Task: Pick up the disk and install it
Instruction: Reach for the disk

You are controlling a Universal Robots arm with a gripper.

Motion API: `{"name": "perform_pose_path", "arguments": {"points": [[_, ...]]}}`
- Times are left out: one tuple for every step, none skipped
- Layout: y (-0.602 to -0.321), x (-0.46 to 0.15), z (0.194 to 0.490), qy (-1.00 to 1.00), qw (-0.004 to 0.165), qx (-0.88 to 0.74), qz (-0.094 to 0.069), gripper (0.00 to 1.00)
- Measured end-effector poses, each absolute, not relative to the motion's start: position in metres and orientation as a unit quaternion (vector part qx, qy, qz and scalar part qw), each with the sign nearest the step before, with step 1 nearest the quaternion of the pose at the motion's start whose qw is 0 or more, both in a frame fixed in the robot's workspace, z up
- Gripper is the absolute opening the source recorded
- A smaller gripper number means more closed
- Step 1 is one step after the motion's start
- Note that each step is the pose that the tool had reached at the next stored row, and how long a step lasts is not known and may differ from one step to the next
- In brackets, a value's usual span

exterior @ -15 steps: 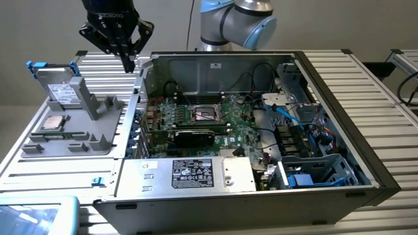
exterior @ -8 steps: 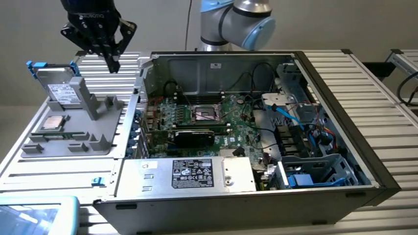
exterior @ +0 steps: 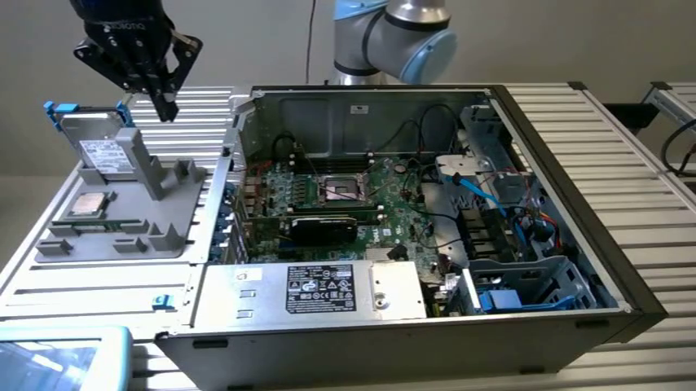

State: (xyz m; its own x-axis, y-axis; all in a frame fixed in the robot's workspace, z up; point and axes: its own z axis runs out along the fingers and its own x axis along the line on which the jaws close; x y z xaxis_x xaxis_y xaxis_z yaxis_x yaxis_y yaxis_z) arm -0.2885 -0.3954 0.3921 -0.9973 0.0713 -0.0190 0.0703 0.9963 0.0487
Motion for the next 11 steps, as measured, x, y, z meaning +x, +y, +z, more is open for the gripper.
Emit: {"name": "perform_pose_path", "arguments": {"points": [[-0.395,-0.293,0.392,0.999,0.010,0.035,0.024,0.11],[-0.395,-0.296,0.392,0.999,0.010,0.035,0.024,0.11],[-0.394,-0.300,0.392,0.999,0.010,0.035,0.024,0.11],[-0.394,-0.304,0.392,0.999,0.010,0.035,0.024,0.11],[-0.393,-0.307,0.392,0.999,0.010,0.035,0.024,0.11],[-0.391,-0.311,0.392,0.999,0.010,0.035,0.024,0.11],[-0.390,-0.314,0.392,0.999,0.010,0.035,0.024,0.11],[-0.388,-0.317,0.392,0.999,0.010,0.035,0.024,0.11],[-0.386,-0.321,0.392,0.999,0.010,0.035,0.024,0.11],[-0.383,-0.323,0.392,0.999,0.010,0.035,0.024,0.11],[-0.380,-0.326,0.392,0.999,0.010,0.035,0.024,0.11]]}}
